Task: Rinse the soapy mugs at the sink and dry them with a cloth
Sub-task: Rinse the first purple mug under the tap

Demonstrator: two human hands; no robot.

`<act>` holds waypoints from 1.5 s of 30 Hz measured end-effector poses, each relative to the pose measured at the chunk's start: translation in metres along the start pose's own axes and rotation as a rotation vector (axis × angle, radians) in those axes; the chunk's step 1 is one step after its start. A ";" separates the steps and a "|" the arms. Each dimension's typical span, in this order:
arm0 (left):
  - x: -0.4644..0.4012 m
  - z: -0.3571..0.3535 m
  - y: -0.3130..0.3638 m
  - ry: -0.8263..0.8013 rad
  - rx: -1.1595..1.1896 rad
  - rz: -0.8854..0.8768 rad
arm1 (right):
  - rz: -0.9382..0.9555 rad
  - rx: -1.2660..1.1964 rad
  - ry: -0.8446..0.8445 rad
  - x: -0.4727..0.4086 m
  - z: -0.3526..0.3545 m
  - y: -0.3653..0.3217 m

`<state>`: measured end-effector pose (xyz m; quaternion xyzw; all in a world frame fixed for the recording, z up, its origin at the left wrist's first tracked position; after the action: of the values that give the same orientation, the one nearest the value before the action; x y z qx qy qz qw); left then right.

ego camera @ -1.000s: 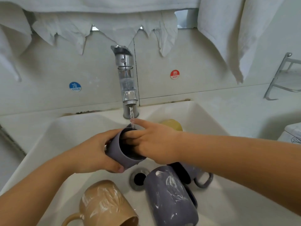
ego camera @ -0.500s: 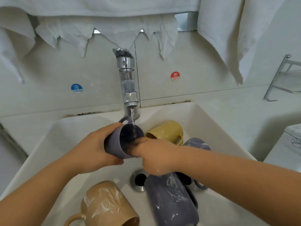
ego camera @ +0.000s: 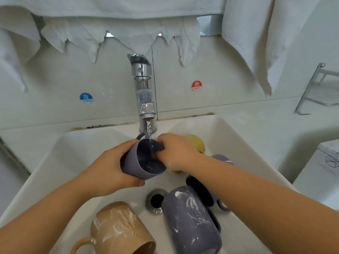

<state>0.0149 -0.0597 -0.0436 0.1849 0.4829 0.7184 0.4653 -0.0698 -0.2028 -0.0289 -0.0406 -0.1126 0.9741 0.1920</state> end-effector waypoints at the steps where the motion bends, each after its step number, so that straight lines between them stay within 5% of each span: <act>1: 0.001 0.000 0.001 -0.005 -0.002 -0.006 | 0.007 0.078 0.044 -0.003 -0.001 -0.003; 4: 0.002 0.002 0.002 -0.005 -0.027 -0.030 | 0.029 0.132 0.122 -0.003 -0.006 -0.005; 13: 0.002 0.007 0.010 0.132 -0.135 -0.162 | -0.322 -0.868 -0.325 0.010 -0.039 -0.008; 16: 0.002 0.003 0.010 0.130 -0.162 -0.199 | -0.397 -0.856 -0.334 0.013 -0.043 -0.013; 21: 0.002 0.001 0.013 0.164 -0.166 -0.202 | -0.189 -0.316 -0.102 0.007 -0.021 -0.011; 24: 0.001 0.000 0.011 0.201 -0.053 -0.155 | -0.222 -0.640 -0.136 0.007 -0.019 -0.007; 29: 0.005 -0.014 0.002 0.159 0.215 -0.076 | -0.153 -1.168 -0.427 0.009 -0.031 -0.005; 37: 0.001 -0.027 -0.003 0.111 0.477 -0.066 | -0.157 -1.246 -0.485 0.017 -0.020 0.001; 42: 0.006 -0.015 0.007 0.346 0.113 -0.014 | -0.177 -0.990 -0.247 0.021 0.011 0.007; 45: 0.013 -0.011 0.031 0.409 -0.309 -0.321 | -0.169 -0.843 -0.164 0.020 0.024 0.014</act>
<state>-0.0147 -0.0580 -0.0240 -0.1155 0.4746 0.7229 0.4887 -0.0959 -0.2125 -0.0092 -0.0284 -0.5182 0.8238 0.2280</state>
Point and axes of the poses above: each hand's wrist, its own x-axis away from the middle knuckle, its own z-axis out of the back of the hand, y = z × x, the point moved 4 cm from there along -x, towards the middle knuckle, and after that the axes turned 15 degrees about x, right-handed, at the moved point
